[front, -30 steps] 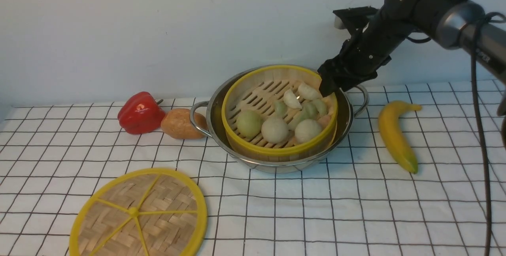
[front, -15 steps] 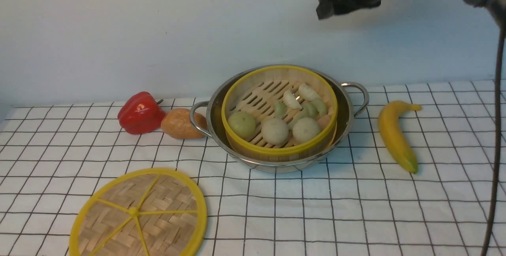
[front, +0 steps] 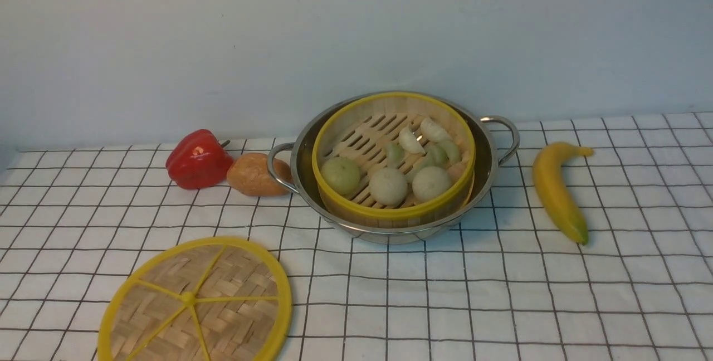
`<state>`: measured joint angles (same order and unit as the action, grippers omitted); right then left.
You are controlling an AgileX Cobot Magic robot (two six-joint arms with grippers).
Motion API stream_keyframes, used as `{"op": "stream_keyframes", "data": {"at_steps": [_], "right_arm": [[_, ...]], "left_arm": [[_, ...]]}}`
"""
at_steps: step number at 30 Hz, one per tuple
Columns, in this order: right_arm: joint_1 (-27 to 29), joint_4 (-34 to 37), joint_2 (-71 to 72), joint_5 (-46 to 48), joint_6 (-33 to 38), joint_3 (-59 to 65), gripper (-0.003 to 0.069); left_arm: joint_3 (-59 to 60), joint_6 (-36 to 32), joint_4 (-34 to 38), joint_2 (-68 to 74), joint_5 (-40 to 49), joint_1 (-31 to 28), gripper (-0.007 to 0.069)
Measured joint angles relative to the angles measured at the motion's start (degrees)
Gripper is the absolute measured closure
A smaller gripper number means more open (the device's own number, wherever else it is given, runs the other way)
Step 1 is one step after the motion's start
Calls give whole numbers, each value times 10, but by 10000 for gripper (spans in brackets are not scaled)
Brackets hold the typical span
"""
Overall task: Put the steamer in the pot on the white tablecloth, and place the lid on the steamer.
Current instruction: 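Grasp the bamboo steamer lid lying on the table by its centre knob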
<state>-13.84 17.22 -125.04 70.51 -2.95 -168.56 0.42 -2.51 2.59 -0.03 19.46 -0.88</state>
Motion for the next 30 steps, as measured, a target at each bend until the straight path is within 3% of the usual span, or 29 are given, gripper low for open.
{"op": "stream_keyframes", "data": {"at_steps": [4, 12, 22, 26, 30], "right_arm": [[0, 9, 34, -2, 0, -2, 671], [0, 97, 50, -1, 0, -2, 659], [0, 86, 48, -1, 5, 34, 637], [0, 49, 127, -2, 18, 194, 617], [0, -4, 310, -35, 29, 513, 592]], "left_arm": [[0, 0, 0, 0, 0, 0, 382], [0, 0, 0, 0, 0, 0, 382], [0, 0, 0, 0, 0, 0, 382], [0, 0, 0, 0, 0, 0, 382], [0, 0, 0, 0, 0, 0, 382]]}}
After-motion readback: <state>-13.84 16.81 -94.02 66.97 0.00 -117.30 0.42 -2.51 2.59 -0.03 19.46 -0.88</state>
